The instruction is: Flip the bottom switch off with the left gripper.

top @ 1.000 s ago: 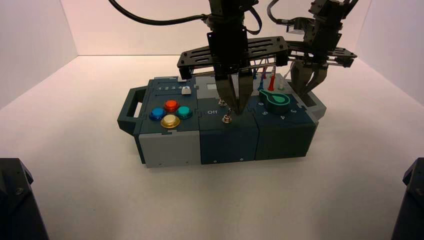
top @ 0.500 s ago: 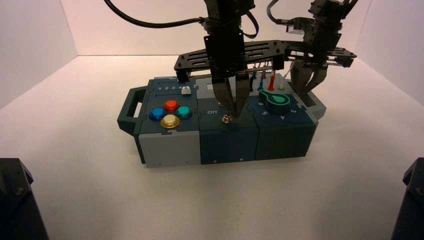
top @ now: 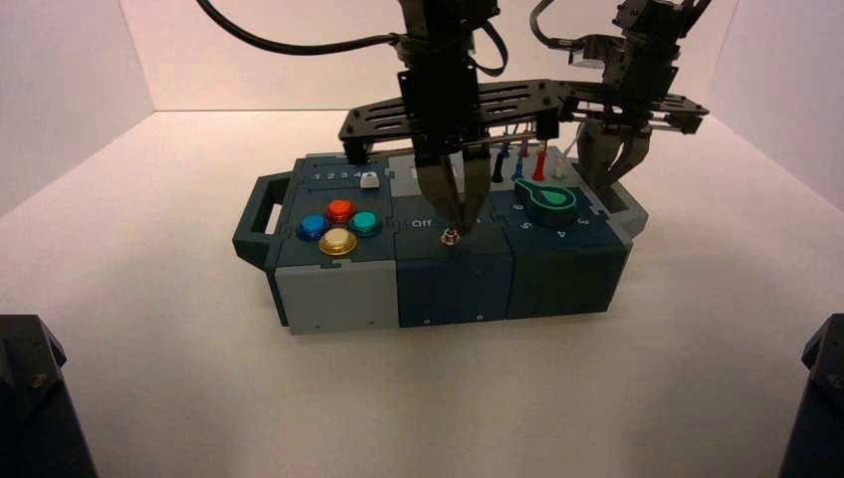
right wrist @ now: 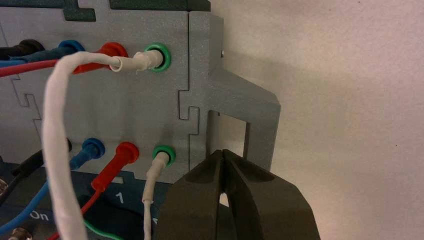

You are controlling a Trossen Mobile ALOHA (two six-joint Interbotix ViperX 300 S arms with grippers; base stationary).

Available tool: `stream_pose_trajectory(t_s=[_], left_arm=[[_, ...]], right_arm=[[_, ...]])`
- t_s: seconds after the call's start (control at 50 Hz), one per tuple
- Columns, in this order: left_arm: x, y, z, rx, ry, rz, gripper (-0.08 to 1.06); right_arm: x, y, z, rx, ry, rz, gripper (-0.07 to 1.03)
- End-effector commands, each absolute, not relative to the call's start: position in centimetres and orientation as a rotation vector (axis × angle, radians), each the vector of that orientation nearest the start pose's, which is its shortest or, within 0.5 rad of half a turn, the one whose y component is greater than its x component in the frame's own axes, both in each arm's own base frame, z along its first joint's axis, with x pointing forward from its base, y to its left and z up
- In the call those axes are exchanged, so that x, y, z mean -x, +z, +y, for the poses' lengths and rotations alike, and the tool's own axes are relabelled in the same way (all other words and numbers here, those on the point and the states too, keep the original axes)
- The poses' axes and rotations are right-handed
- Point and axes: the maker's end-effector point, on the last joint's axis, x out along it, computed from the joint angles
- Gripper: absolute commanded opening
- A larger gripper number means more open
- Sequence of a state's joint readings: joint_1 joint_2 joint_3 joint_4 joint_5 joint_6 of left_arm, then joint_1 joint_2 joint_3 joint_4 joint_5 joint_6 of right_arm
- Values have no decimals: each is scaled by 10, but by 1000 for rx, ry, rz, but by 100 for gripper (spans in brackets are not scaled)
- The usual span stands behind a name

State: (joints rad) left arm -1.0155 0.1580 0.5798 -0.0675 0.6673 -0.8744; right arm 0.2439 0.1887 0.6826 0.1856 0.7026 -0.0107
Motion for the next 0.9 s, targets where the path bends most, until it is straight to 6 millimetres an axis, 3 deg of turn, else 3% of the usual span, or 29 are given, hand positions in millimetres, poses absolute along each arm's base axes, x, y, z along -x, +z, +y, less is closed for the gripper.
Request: stream_pose_trajectory(t_s=[0.02, 0.36, 0.62, 0.9], left_arm=[[-190, 49, -301, 87, -198, 1481, -3], [-193, 54, -303, 105, -211, 1465, -3], [-186, 76, -315, 127, -272, 1429, -3], [-180, 73, -307, 125, -255, 1442, -3]], right_arm=[[-281, -20, 88, 57, 190, 1660, -2], [-280, -20, 88, 58, 192, 1664, -2], [-279, -21, 89, 57, 191, 1669, -2], [-278, -25, 88, 58, 188, 1686, -2]])
